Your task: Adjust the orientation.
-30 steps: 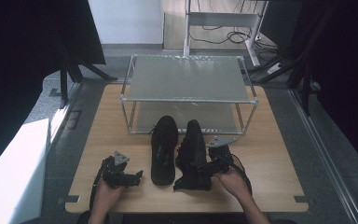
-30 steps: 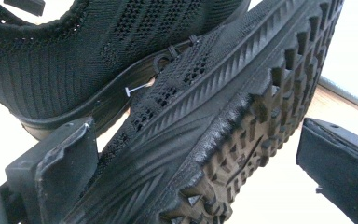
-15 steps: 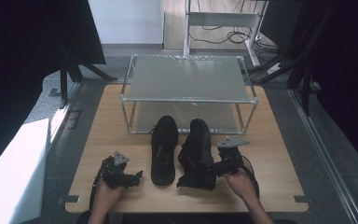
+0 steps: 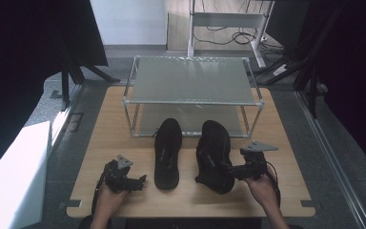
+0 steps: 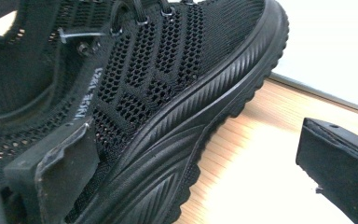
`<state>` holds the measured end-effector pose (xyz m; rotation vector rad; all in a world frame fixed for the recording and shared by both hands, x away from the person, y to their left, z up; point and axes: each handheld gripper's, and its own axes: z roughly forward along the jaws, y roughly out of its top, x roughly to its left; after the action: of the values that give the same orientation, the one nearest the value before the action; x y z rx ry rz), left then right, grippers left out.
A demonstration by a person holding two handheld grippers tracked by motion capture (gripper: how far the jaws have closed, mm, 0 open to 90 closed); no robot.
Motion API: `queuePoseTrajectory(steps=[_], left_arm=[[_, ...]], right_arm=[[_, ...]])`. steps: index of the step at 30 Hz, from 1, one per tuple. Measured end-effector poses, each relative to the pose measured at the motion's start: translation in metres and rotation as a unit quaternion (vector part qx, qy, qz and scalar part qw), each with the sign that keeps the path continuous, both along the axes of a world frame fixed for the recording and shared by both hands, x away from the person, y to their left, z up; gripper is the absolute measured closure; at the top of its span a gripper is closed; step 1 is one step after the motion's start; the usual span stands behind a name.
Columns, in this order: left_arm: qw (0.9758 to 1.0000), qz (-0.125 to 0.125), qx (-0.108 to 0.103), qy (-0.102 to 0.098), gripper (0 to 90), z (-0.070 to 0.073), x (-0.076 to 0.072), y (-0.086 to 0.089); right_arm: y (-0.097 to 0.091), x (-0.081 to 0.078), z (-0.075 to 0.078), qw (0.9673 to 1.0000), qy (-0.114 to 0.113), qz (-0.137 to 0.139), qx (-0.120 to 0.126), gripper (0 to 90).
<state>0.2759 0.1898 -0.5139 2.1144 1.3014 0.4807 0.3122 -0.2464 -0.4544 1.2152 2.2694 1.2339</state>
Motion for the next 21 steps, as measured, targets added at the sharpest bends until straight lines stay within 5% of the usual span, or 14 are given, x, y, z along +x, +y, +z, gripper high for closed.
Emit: queuePoseTrajectory(steps=[6,10,21], left_arm=[[1.0000,0.001,-0.002,0.001,0.0,0.000,0.000,0.000],[1.0000,-0.001,-0.002,0.000,0.0,0.000,0.000,0.000],[1.0000,0.001,0.000,0.004,0.0,0.001,0.000,0.000]], right_arm=[[-0.018,-0.001,-0.003,0.9998,0.004,-0.016,-0.010,1.1],[-0.025,0.000,-0.011,0.9989,0.014,-0.013,-0.042,4.4],[-0.038,0.001,-0.016,0.9992,0.033,-0.023,-0.004,3.1]])
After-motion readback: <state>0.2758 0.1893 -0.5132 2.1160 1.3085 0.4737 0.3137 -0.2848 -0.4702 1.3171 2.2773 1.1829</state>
